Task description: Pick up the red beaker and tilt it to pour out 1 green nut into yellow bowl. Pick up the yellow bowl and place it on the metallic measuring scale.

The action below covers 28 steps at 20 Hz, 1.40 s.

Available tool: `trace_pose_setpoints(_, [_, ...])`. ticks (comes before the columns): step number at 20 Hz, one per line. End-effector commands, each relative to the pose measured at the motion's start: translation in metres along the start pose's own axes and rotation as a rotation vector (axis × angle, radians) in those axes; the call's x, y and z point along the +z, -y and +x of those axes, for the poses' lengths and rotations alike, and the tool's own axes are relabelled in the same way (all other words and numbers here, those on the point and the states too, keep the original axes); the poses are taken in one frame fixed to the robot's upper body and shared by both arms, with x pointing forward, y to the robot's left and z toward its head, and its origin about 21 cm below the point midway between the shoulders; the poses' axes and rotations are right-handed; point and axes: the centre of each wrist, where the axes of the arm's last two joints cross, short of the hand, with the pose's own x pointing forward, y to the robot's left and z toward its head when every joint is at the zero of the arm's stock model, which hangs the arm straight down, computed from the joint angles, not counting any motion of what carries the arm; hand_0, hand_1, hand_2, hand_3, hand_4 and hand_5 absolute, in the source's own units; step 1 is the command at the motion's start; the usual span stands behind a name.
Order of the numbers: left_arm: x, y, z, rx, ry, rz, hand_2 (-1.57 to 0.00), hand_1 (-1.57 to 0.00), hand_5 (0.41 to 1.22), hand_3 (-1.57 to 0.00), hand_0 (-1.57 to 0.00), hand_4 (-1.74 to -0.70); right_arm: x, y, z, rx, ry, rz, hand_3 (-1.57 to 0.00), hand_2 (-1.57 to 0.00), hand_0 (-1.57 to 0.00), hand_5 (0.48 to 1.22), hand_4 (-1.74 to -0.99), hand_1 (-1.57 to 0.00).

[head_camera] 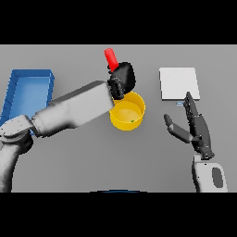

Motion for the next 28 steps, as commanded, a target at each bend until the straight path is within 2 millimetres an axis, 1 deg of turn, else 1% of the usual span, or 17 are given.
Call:
trace_pose_setpoints(1, [0.000, -0.002, -0.001, -0.018, -0.014, -0.007, -1.57, -1.57, 1.221, -1.56, -1.57, -1.74, 0.000, -0.002, 0.000, 0.002, 0.003, 0.005, 0.00, 0.00, 0.00, 0.601, -1.283, 0.00])
trace_pose_setpoints(6, [-0.004, -0.007, -0.001, -0.120, -0.023, -0.036, -1.57, -1.57, 1.221, -1.57, -1.57, -1.74, 0.003, -0.001, -0.007, 0.012, 0.014, 0.000, 0.00, 0.00, 0.00, 0.588, -1.264, 0.00])
trace_pose_setpoints(9, [-0.005, -0.014, -0.006, -0.151, -0.037, -0.026, -1.57, -1.57, 1.221, -1.57, -1.57, -1.74, 0.001, -0.003, 0.001, 0.028, 0.015, 0.002, 0.00, 0.00, 0.00, 0.584, -1.238, 0.00])
trace_pose_setpoints(11, [0.001, -0.019, -0.019, -0.156, -0.058, -0.013, -1.57, -1.57, 1.221, -1.57, -1.57, -1.74, 0.004, -0.004, -0.002, 0.016, 0.012, -0.001, 0.00, 0.00, 0.00, 0.585, -1.233, 0.00])
trace_pose_setpoints(12, [0.002, -0.023, -0.024, -0.151, -0.080, -0.008, -1.57, -1.57, 1.189, -1.57, -1.57, -1.74, 0.003, -0.005, 0.000, 0.019, 0.025, 0.002, 0.00, 0.00, 0.00, 0.587, -1.226, 0.00])
trace_pose_setpoints(13, [0.005, -0.026, -0.037, -0.133, -0.100, 0.013, -1.57, -1.57, 1.159, -1.57, -1.57, -1.74, 0.003, -0.001, -0.004, 0.021, 0.021, 0.003, 0.00, 0.00, 0.00, 0.590, -1.222, 0.00])
trace_pose_setpoints(14, [0.008, -0.027, -0.046, -0.137, -0.132, 0.027, -1.57, -1.57, 1.171, -1.57, -1.57, -1.74, 0.004, -0.002, -0.002, 0.014, 0.038, 0.011, 0.00, 0.00, 0.00, 0.595, -1.219, 0.00])
trace_pose_setpoints(16, [0.015, -0.037, -0.071, -0.118, -0.180, 0.096, -1.25, -1.27, 1.189, -1.57, -1.57, -1.64, 0.003, -0.002, 0.000, 0.013, 0.049, 0.014, 0.00, 0.00, 0.00, 0.609, -1.222, 0.00])
trace_pose_setpoints(17, [0.024, -0.046, -0.092, -0.113, -0.242, 0.113, -1.32, -1.33, 1.196, -1.36, -1.57, -1.66, 0.001, -0.005, 0.001, 0.001, 0.045, 0.019, 0.00, 0.00, 0.00, 0.615, -1.224, 0.00])
trace_pose_setpoints(18, [0.029, -0.049, -0.107, -0.101, -0.268, 0.127, -1.37, -1.38, 1.201, -1.21, -1.57, -1.68, -0.001, -0.003, 0.002, -0.003, 0.051, 0.020, 0.00, 0.00, 0.00, 0.620, -1.231, 0.00])
trace_pose_setpoints(20, [0.045, -0.060, -0.143, -0.051, -0.352, 0.148, -1.44, -1.45, 1.208, -1.34, -1.57, -1.60, 0.002, -0.002, -0.002, 0.001, 0.048, 0.028, 0.00, 0.00, 0.00, 0.631, -1.246, 0.00])
trace_pose_setpoints(21, [0.058, -0.061, -0.169, 0.009, -0.416, 0.155, -1.47, -1.47, 1.211, -1.39, -1.57, -1.57, 0.002, 0.000, -0.002, 0.001, 0.039, 0.026, 0.00, 0.00, 0.00, 0.635, -1.256, 0.00])
trace_pose_setpoints(23, [0.070, -0.062, -0.195, 0.119, -0.474, 0.166, -1.50, -1.51, 1.214, -1.45, -1.57, -1.54, -0.002, -0.002, -0.003, -0.003, 0.040, 0.039, 0.00, 0.00, 0.00, 0.642, -1.274, 0.00])
trace_pose_setpoints(24, [0.080, -0.052, -0.216, 0.246, -0.520, 0.165, -1.52, -1.52, 1.216, -1.48, -1.57, -1.58, -0.002, 0.001, -0.001, 0.006, 0.051, 0.038, 0.00, 0.00, 0.00, 0.644, -1.281, 0.00])
trace_pose_setpoints(25, [0.093, -0.031, -0.241, 0.427, -0.596, 0.152, -1.53, -1.53, 1.217, -1.45, -1.57, -1.61, -0.005, 0.000, 0.001, 0.015, 0.051, 0.042, 0.00, 0.00, 0.00, 0.645, -1.292, 0.00])
trace_pose_setpoints(27, [0.110, 0.013, -0.269, 0.705, -0.656, 0.165, -1.54, -1.55, 1.218, -1.45, -1.57, -1.66, -0.004, 0.001, 0.002, 0.022, 0.079, 0.054, 0.00, 0.00, 0.00, 0.651, -1.306, 0.00])
trace_pose_setpoints(28, [0.114, 0.032, -0.275, 0.810, -0.695, 0.171, -1.55, -1.55, 1.219, -1.44, -1.57, -1.67, -0.007, 0.002, 0.003, 0.023, 0.080, 0.057, 0.00, 0.00, 0.00, 0.652, -1.313, 0.00])
